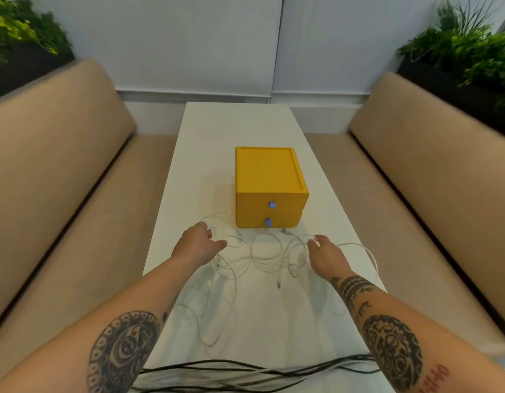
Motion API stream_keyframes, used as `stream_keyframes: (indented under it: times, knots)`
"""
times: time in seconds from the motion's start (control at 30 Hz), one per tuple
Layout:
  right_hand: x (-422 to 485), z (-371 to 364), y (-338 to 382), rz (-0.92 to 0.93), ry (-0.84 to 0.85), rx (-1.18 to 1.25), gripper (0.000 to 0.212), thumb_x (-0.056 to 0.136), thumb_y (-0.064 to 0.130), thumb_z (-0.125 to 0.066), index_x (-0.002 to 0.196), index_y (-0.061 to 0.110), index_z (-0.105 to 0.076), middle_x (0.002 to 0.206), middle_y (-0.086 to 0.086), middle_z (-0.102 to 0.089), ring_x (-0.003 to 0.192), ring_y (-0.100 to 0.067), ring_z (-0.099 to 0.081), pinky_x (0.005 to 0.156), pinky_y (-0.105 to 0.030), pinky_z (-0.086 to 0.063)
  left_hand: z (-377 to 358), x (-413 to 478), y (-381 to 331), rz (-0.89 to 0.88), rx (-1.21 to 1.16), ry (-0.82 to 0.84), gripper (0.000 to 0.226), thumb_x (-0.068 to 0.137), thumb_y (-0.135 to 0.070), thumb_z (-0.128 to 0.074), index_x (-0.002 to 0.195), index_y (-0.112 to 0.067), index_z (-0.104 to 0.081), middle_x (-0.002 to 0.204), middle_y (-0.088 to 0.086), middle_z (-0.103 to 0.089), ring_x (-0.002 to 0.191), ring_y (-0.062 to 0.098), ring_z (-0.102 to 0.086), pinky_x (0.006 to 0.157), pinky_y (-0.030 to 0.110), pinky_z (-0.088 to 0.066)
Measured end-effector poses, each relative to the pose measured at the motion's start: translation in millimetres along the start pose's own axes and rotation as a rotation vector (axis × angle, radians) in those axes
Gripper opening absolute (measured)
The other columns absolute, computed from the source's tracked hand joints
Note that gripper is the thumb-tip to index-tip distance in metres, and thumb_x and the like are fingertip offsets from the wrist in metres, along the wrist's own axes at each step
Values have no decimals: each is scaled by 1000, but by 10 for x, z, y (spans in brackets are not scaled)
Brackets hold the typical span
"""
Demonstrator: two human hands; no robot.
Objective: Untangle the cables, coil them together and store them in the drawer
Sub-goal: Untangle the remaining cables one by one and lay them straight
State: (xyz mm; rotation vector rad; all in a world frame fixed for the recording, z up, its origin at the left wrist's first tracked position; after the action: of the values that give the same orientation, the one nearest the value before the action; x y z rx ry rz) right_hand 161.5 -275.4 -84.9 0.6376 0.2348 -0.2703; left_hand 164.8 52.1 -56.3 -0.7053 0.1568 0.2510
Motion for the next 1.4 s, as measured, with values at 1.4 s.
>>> stream_keyframes:
  times: [1.4]
  knots:
    - [-283, 533, 366, 59, -378, 725, 35, 97, 40, -59, 120, 17, -72, 116, 4, -71, 103, -12, -61, 100, -34, -49, 1178, -346, -913, -256, -586, -360, 42, 77, -9, -69, 63, -20, -31, 72, 3, -50, 66, 15, -48, 65, 31, -37]
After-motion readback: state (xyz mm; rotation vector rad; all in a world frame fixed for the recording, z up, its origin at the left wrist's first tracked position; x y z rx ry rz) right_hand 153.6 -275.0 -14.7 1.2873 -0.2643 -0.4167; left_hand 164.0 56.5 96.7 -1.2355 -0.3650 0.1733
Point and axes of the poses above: each hand's wrist, its own x-axis towards the middle knuckle, its own z-axis out of the back of the hand, y = z × x, the point moved 10 cm from there along x, towards the middle knuckle
